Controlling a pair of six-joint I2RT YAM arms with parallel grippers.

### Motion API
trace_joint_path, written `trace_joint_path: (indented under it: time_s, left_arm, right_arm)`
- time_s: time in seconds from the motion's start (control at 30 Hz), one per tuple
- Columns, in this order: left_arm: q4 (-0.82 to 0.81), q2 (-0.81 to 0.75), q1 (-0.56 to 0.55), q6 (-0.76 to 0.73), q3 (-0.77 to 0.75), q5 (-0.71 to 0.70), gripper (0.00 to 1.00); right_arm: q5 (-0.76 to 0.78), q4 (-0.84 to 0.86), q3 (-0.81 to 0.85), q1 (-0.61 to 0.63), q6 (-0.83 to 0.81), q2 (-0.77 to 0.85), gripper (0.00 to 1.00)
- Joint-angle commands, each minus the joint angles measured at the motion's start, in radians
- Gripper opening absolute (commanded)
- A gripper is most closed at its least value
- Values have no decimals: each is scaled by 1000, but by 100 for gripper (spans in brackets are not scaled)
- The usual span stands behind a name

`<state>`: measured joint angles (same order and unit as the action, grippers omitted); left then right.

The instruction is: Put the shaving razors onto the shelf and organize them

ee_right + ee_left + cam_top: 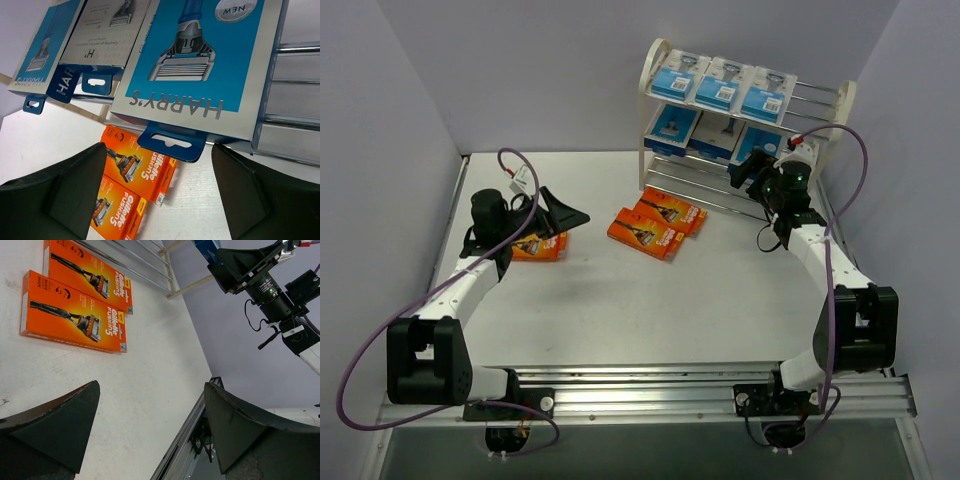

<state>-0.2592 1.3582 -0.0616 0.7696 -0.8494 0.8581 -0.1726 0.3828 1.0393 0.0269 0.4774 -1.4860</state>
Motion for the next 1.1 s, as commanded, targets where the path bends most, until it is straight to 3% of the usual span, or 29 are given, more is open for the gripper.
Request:
trace_joint_path:
  time_s: [0.0, 0.23, 0.5, 0.63, 0.83, 0.9, 1.07]
  left_arm:
    - [-61, 4, 9, -1, 0, 21, 94]
    - [-40, -22, 8, -21, 0, -4, 94]
    - [309, -90, 9, -216, -73, -227, 94]
    - [405, -105, 11, -260, -105, -333, 94]
    - [491, -166, 11, -288, -111, -513, 94]
    - [528, -186, 11, -289, -125, -566, 94]
    - [581, -252, 34, -300, -122, -602, 94]
  right_arm:
    - [1, 50, 41, -5, -19, 16, 81]
    - [-16, 34, 1, -5, -28, 88, 82]
    - [-28, 16, -70, 13, -19, 202, 82]
    - [-11, -1, -111, 67, -17, 254, 82]
    - [-2, 39, -225, 231, 27, 299, 79]
    - [51, 50, -257, 339, 30, 297, 78]
    - [134, 161, -303, 530, 84, 219, 77]
